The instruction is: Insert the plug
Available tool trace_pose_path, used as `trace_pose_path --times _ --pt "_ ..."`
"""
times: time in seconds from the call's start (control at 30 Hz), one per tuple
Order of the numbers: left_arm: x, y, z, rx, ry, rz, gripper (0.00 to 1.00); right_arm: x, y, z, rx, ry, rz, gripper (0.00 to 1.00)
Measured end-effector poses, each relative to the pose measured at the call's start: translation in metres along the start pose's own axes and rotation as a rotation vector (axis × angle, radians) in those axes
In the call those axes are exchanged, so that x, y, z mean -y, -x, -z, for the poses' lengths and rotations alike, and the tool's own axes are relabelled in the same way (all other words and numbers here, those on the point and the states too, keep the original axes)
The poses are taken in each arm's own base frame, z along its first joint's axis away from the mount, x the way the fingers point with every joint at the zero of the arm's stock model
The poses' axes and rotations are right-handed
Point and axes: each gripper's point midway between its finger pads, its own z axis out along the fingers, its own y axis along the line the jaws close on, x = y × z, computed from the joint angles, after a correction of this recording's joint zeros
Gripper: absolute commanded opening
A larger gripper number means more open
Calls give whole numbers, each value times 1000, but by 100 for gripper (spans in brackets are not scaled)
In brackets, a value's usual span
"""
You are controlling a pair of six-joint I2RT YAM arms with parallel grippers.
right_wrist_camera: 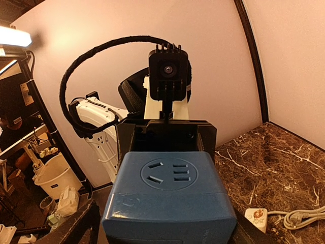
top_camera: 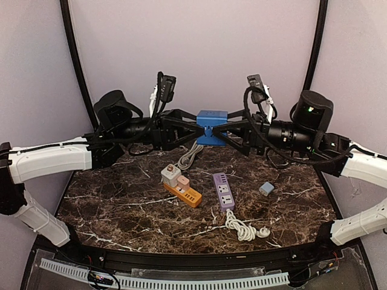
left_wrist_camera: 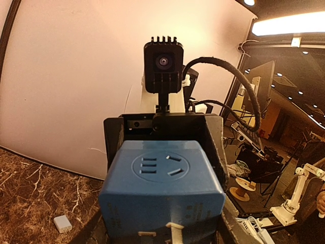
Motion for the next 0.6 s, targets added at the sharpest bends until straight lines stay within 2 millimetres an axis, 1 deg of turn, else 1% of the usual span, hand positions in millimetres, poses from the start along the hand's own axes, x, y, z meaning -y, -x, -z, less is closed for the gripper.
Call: trace_pose_path --times 0.13,0.33,0.47,0.53,0.6 --pt "0 1 0 4 0 4 1 1 0 0 0 -3 1 72" --pt "1 2 0 10 -5 11 1 1 0 0 2 -8 2 68" --pt "0 1 0 11 -6 17 1 3 -1 0 -2 -14 1 64" --pt "0 1 0 12 -7 21 1 4 -1 0 -2 -19 4 56" --pt "0 1 0 12 -9 24 1 4 -1 0 -2 -20 5 42"
